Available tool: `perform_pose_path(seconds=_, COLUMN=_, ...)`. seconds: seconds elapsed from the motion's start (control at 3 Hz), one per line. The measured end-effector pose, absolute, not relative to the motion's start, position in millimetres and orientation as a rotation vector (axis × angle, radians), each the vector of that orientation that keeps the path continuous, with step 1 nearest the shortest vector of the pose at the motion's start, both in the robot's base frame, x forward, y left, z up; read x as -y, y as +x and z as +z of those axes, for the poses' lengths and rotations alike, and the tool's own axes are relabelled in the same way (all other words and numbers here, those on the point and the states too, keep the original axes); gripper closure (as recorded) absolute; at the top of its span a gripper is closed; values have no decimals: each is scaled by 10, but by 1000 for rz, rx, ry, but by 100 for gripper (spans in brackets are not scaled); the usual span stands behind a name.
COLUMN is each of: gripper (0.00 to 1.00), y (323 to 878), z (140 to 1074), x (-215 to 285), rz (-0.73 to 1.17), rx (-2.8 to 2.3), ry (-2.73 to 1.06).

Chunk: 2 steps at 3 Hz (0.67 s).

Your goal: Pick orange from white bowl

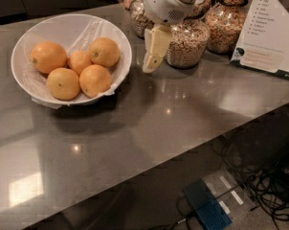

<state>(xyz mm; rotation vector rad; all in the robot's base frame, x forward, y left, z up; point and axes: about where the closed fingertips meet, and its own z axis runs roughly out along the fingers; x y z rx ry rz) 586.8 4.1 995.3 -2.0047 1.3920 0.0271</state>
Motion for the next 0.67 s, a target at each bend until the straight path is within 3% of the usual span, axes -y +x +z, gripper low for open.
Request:
perform_pose_path(seconds=0.33, gripper=0, y=6445, z=9931, x=-80, rz=29, rx=-1355, ry=-1986)
perform_pose_path(seconds=0.67, gripper=0, y=6447, z=9929, x=-83, rz=30, rx=-1355, ry=-1987)
